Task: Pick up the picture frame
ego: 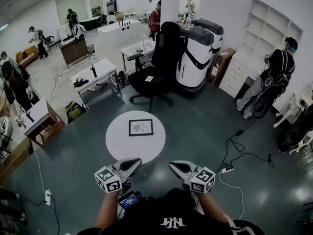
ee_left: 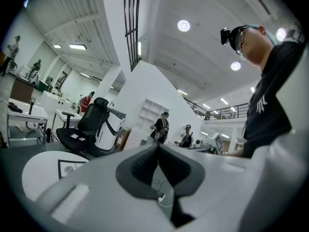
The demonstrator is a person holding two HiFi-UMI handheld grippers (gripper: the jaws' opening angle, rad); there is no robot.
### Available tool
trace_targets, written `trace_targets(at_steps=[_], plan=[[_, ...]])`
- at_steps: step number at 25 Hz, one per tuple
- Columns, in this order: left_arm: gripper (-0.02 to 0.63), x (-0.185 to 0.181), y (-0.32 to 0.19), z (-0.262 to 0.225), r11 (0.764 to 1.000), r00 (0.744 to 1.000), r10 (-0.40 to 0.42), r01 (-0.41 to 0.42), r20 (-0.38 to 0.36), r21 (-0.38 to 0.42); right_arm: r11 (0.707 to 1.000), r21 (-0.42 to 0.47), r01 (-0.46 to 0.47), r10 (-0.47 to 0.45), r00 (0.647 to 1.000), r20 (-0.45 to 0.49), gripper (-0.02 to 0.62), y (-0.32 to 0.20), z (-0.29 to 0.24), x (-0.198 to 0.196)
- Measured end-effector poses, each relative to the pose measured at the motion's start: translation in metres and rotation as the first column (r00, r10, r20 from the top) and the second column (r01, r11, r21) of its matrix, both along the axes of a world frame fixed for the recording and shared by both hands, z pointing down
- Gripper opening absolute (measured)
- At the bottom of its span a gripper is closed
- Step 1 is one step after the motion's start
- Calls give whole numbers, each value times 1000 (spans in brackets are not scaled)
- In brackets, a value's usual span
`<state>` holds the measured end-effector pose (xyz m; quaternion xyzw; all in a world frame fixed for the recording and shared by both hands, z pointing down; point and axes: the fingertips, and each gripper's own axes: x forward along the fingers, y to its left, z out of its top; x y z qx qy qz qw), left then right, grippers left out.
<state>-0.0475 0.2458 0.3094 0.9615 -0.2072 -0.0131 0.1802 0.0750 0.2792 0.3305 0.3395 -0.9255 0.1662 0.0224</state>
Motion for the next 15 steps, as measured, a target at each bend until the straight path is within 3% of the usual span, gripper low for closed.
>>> trace_targets(at_steps=[5, 15], plan=[[2, -11, -43, 4, 999, 999, -35, 34, 25, 29, 1000, 31, -2, 2, 1000, 18, 0, -48, 2, 4], [2, -2, -113, 11, 978, 977, -206, 208, 61, -31, 994, -26, 106, -105, 993, 46, -1, -130, 20, 35]])
